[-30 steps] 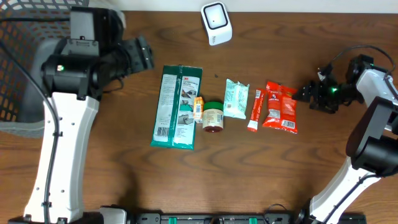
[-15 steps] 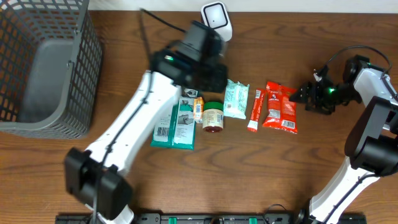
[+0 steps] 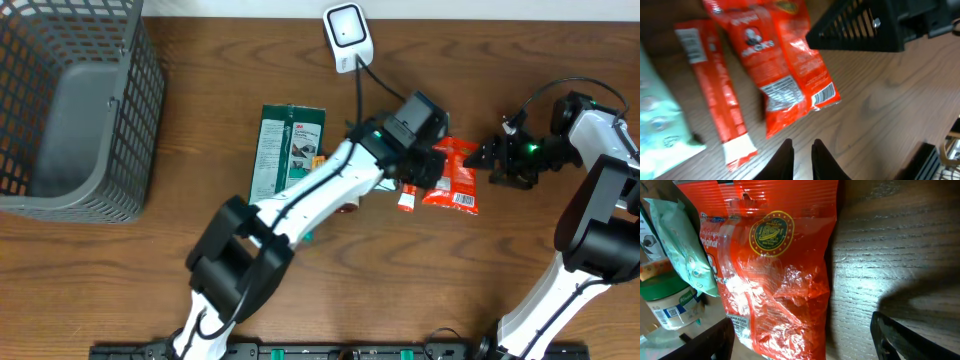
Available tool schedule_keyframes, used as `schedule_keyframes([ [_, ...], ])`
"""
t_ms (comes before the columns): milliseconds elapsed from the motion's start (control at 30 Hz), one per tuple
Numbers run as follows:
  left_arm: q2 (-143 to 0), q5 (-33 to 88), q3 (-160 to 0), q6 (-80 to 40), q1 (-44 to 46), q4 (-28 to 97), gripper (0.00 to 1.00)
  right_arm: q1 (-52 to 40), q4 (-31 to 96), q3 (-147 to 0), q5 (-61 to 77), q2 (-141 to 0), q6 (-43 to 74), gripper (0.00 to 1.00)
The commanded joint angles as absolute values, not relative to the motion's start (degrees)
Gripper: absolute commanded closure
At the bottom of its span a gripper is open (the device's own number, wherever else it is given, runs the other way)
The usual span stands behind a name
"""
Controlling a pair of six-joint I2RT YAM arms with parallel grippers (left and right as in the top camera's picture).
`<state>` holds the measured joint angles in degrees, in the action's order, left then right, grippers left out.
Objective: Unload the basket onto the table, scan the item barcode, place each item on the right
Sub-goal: 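Reach the left gripper to the red Hacks bag and grasp it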
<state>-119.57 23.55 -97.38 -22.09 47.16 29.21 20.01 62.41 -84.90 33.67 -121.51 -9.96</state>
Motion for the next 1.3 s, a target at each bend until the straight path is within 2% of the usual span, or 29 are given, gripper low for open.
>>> schedule_keyframes([
  [0, -122.0, 24.0, -97.1, -22.6, 48.4, 26.7, 0.86, 19.9, 62.6, -85.4, 34.6, -122.4, -10.8, 0.17],
  [200, -125.6, 24.0, -97.1, -23.5, 48.8, 21.9, 0.88, 19.9, 62.5, -85.4, 34.6, -122.4, -10.8, 0.16],
  [1267, -133.0, 20.3, -95.8, -23.9, 48.8, 24.0, 0.89, 19.9, 62.0, -84.0, 35.8, -122.4, -11.6, 0.14],
])
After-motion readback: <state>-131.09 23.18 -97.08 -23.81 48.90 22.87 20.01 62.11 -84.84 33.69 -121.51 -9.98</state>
